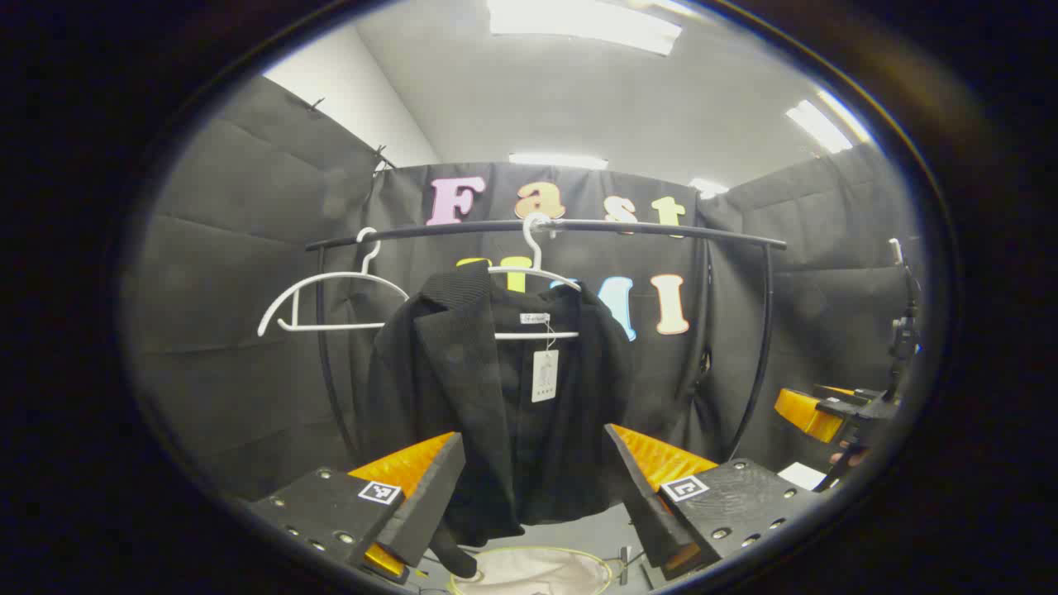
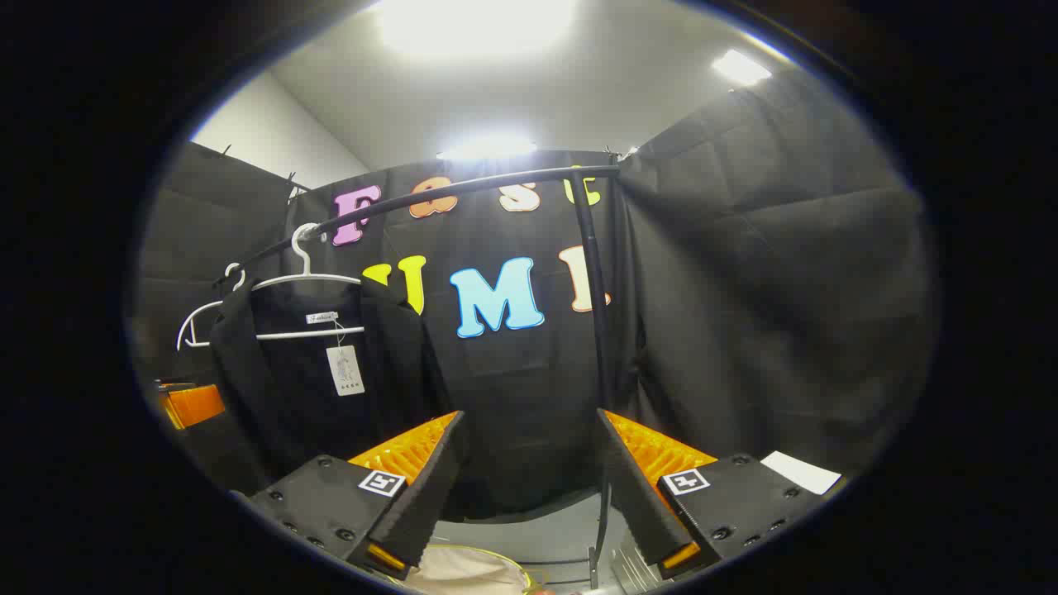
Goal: Grasp the clothes on the hanger with both hands and then place them into the laundry hamper below.
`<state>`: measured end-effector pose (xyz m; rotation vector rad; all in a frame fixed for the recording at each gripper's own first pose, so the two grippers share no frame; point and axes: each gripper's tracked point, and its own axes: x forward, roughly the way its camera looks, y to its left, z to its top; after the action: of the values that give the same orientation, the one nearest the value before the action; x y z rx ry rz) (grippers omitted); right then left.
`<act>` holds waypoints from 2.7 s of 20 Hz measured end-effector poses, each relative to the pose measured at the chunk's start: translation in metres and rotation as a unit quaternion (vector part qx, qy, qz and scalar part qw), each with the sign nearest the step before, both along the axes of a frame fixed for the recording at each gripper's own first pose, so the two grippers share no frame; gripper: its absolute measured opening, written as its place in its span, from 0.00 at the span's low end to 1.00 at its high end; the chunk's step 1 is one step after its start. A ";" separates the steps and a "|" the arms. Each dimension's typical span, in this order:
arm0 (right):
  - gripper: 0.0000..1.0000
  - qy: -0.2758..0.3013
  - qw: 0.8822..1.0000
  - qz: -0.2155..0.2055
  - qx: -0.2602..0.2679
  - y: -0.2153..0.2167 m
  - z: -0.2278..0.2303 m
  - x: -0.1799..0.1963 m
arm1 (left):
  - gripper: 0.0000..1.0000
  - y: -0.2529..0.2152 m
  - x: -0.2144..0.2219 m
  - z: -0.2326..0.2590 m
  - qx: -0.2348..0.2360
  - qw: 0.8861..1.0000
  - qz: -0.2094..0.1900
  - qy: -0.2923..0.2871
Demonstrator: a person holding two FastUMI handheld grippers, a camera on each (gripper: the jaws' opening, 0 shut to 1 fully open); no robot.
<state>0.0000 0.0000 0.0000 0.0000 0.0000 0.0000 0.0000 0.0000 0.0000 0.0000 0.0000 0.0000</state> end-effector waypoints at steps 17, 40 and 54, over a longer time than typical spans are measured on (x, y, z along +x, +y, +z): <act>0.92 0.014 1.000 -0.010 -0.013 -0.002 -0.006 -0.017 | 0.99 0.009 -0.005 -0.014 -0.025 1.000 0.004 0.010; 0.93 0.052 0.993 0.101 -0.017 0.098 0.003 0.017 | 0.99 0.076 -0.011 -0.003 -0.065 0.993 0.095 0.024; 0.98 0.076 0.971 0.223 0.028 0.170 0.005 0.137 | 0.99 0.064 0.055 0.028 -0.090 0.977 0.191 0.006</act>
<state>0.1373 0.1705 0.0054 0.0561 0.1536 0.4501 0.0550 0.0639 0.0276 -0.1806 0.0125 0.3851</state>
